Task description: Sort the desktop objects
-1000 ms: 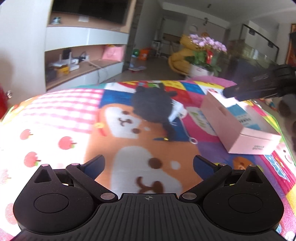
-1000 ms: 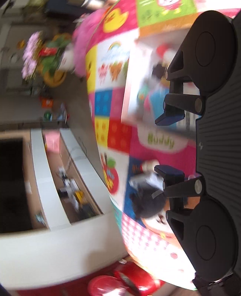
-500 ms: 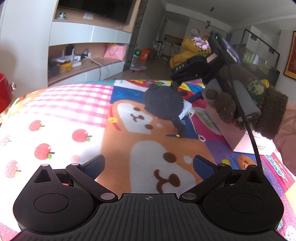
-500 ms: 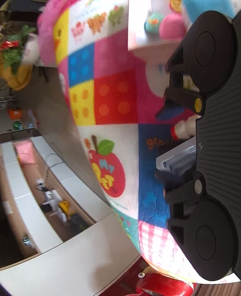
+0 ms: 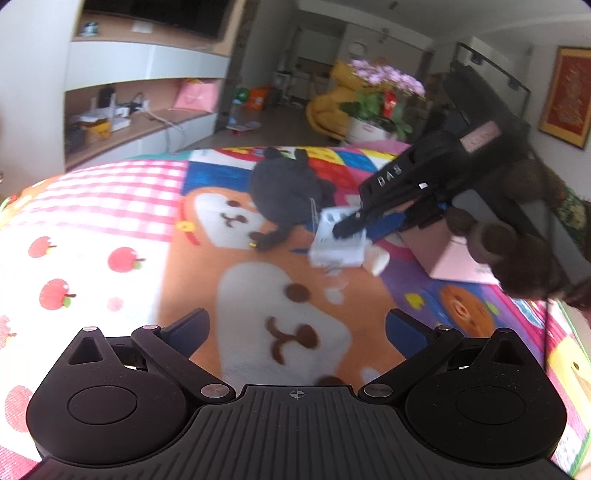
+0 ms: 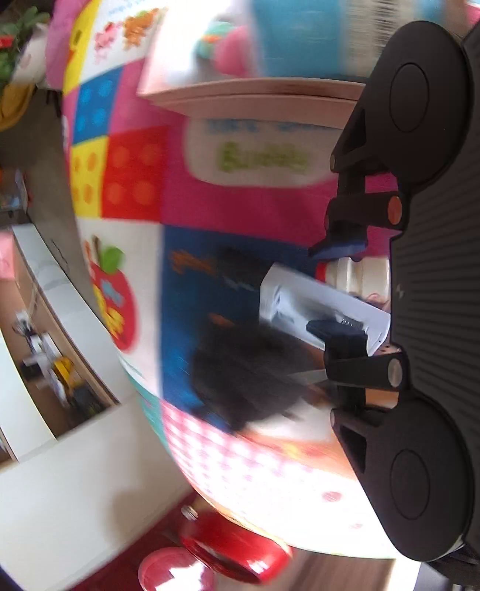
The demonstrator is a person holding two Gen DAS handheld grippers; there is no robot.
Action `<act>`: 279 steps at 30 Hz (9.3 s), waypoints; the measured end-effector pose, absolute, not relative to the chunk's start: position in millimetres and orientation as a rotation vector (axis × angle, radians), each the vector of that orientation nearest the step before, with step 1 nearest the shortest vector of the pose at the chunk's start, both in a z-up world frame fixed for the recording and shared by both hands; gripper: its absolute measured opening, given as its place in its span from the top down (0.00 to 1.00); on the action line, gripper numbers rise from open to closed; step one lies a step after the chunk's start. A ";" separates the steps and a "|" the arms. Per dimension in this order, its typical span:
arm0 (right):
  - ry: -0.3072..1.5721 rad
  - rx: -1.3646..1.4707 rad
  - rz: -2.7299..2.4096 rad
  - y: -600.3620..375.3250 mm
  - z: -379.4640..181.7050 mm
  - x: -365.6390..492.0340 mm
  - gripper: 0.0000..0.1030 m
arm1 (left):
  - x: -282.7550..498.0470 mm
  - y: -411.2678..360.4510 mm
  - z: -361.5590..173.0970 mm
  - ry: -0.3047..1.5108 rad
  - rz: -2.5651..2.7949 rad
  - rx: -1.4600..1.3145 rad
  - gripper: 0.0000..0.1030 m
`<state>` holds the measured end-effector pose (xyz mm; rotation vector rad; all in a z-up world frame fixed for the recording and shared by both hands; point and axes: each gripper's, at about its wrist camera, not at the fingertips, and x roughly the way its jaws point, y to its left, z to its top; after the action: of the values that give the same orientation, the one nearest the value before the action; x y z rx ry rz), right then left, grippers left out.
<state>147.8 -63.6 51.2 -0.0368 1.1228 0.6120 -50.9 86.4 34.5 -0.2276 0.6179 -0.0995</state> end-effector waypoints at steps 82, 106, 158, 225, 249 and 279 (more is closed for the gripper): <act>0.752 -0.052 0.192 -254.0 22.0 -34.8 0.07 | -39.5 -45.6 20.3 0.722 -0.274 0.199 0.00; 0.774 -0.083 0.254 -227.8 14.1 -44.6 0.00 | -10.2 -29.1 22.7 0.790 -0.213 -0.038 0.00; 0.694 -0.075 0.299 -242.4 19.8 -54.8 0.53 | 39.5 10.8 14.6 0.753 -0.197 0.089 0.00; 0.430 0.055 0.234 -340.9 180.7 24.8 0.58 | 22.4 -27.5 48.6 0.653 -0.262 0.017 0.00; 0.614 -0.045 0.275 -206.2 138.7 72.5 0.17 | -24.0 63.8 18.2 0.660 -0.052 -0.187 0.00; 0.798 -0.051 0.308 -189.9 31.8 6.0 0.27 | -25.2 62.2 16.5 0.658 -0.002 -0.186 0.00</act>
<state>6.0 -189.9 31.8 -0.0515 0.7979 0.3079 -25.2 62.2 16.5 -0.1859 0.6578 -0.0024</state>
